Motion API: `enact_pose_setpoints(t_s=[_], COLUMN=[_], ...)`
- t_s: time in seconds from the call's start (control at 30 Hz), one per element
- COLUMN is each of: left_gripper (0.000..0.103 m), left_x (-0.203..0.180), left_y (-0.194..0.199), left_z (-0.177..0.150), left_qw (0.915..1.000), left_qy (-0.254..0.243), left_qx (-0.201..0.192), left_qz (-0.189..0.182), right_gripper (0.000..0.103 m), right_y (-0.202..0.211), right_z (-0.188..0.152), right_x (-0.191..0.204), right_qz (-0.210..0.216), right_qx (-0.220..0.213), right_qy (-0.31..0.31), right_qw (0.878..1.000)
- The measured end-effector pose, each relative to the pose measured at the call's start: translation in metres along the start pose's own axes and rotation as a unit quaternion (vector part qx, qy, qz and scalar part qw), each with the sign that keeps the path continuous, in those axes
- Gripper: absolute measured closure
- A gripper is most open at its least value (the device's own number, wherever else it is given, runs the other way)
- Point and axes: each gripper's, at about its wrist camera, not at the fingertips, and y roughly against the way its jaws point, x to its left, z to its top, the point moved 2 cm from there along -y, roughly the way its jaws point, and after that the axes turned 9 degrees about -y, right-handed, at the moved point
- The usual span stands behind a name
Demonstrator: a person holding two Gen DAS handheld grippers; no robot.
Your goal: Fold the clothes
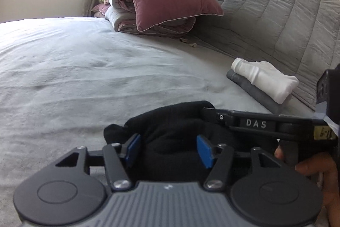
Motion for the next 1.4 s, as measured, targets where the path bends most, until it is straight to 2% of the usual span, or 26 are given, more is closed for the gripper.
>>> enact_pose_setpoints(t_s=[0.03, 0.07, 0.2, 0.33, 0.4, 0.53, 0.63, 0.8, 0.87, 0.93, 1.0, 1.07, 1.17, 1.3, 1.4], left_gripper=[0.039, 0.038, 0.033, 0.033, 0.033, 0.035, 0.035, 0.035, 0.041, 0.051, 0.056, 0.059, 0.063, 0.062, 0.062], left_x=[0.001, 0.003, 0.008, 0.014, 0.011, 0.002, -0.006, -0.025, -0.029, -0.032, -0.033, -0.035, -0.042, -0.052, -0.059], left_y=[0.0, -0.001, -0.002, -0.002, 0.003, 0.018, 0.034, 0.06, 0.071, 0.08, 0.087, 0.083, 0.073, 0.054, 0.046], left_z=[0.0, -0.001, -0.002, -0.003, 0.002, 0.012, 0.02, 0.022, 0.016, 0.007, -0.007, -0.012, -0.013, -0.022, -0.03], left_qw=[1.0, 0.9999, 0.999, 0.9965, 0.9953, 0.9937, 0.9934, 0.996, 0.9965, 0.9966, 0.9956, 0.9957, 0.9976, 0.9995, 0.9995], left_qy=[0.007, 0.013, 0.04, 0.078, 0.096, 0.11, 0.113, 0.088, 0.081, 0.079, 0.084, 0.08, 0.058, 0.029, -0.002], left_qx=[-0.001, -0.001, -0.004, -0.006, -0.004, 0.001, 0.005, 0.012, 0.01, 0.0, -0.024, -0.03, -0.028, 0.005, 0.026], left_qz=[-0.004, -0.007, -0.021, -0.028, -0.012, 0.019, 0.018, 0.013, 0.016, 0.026, 0.034, 0.035, 0.026, 0.011, 0.016], right_gripper=[0.056, 0.048, 0.048, 0.047, 0.046, 0.046, 0.046, 0.046, 0.047, 0.055, 0.063, 0.069, 0.071, 0.071, 0.071], right_y=[0.0, -0.001, 0.003, 0.015, 0.03, 0.06, 0.076, 0.091, 0.094, 0.096, 0.097, 0.097, 0.09, 0.085, 0.072], right_z=[0.001, 0.0, 0.003, 0.011, 0.016, 0.03, 0.035, 0.035, 0.035, 0.035, 0.032, 0.026, 0.023, 0.033, 0.029], right_x=[-0.004, -0.009, -0.034, -0.037, -0.033, -0.033, -0.035, -0.037, -0.035, -0.031, -0.028, -0.028, -0.025, -0.007, -0.005], right_qz=[0.005, 0.009, 0.047, 0.039, 0.022, 0.016, 0.007, 0.015, 0.018, 0.028, 0.038, 0.056, 0.064, 0.092, 0.074], right_qx=[0.002, 0.005, 0.002, 0.017, 0.016, -0.001, 0.013, 0.051, 0.062, 0.068, 0.072, 0.071, 0.082, 0.062, 0.084], right_qy=[-0.013, -0.028, -0.123, -0.131, -0.12, -0.139, -0.16, -0.199, -0.209, -0.201, -0.184, -0.173, -0.179, -0.142, -0.129], right_qw=[1.0, 1.0, 0.991, 0.991, 0.992, 0.99, 0.987, 0.979, 0.976, 0.977, 0.979, 0.981, 0.978, 0.984, 0.985])
